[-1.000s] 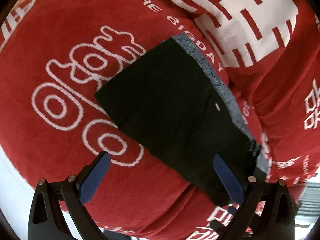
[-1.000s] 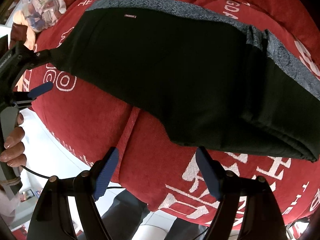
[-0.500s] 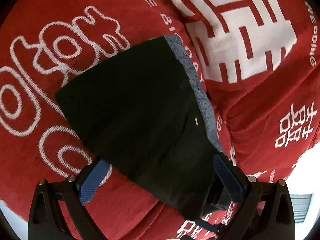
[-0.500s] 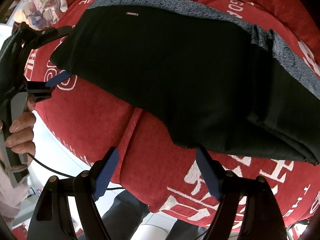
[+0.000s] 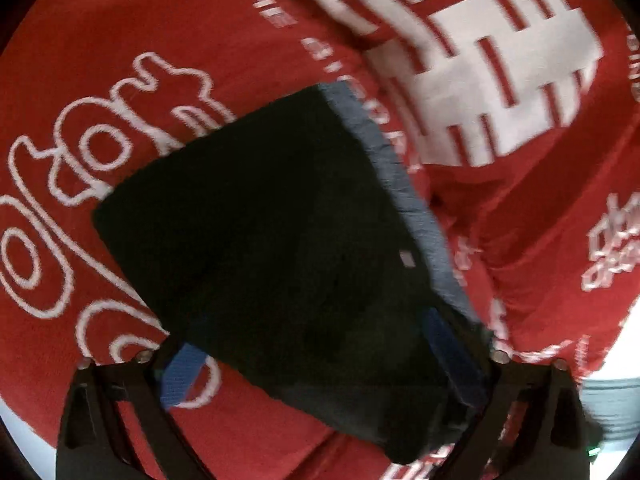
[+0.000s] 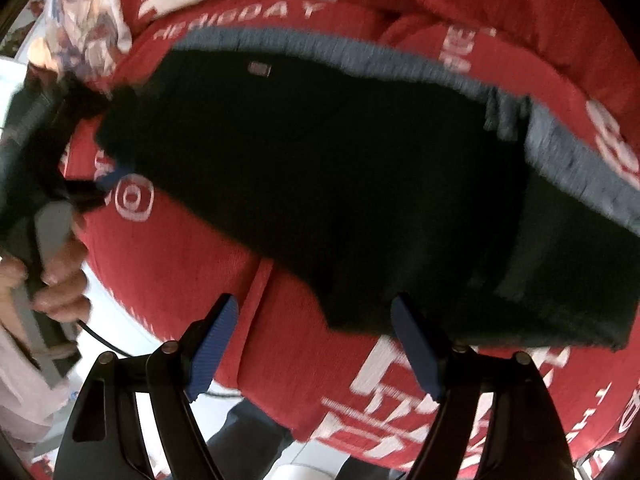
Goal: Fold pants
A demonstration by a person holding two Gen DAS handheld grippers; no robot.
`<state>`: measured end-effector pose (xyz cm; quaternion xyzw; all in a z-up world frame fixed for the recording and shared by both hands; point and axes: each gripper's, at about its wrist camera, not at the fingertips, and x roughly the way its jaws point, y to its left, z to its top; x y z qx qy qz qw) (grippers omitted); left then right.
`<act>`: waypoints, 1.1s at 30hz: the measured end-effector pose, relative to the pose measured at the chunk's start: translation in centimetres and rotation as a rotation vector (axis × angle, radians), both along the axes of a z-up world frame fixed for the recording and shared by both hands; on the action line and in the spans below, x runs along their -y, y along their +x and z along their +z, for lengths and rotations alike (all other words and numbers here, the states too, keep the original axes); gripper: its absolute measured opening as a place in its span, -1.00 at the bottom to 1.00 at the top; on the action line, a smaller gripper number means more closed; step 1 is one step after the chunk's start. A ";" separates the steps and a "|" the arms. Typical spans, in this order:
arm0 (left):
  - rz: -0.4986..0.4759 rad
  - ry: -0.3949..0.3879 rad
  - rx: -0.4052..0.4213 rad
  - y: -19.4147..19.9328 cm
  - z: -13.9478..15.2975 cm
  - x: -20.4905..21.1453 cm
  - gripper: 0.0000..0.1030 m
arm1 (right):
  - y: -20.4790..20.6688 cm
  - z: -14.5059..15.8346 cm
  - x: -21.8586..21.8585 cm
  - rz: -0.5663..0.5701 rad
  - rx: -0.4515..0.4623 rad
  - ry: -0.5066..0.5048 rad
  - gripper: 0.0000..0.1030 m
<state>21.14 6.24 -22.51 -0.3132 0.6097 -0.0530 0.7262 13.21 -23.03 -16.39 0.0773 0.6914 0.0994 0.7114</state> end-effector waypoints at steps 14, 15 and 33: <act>-0.571 0.839 0.319 -2.5 2.8 10.9 -0.19 | 15.5 5.3 -5.9 0.135 -0.012 0.265 0.59; -0.578 0.847 0.322 -2.5 2.7 10.9 -0.19 | 15.9 5.1 -7.6 0.178 -0.036 0.264 0.59; -0.654 0.939 0.401 -4.1 3.3 12.4 -0.18 | 17.2 -3.9 -19.7 0.448 -0.396 0.158 -0.39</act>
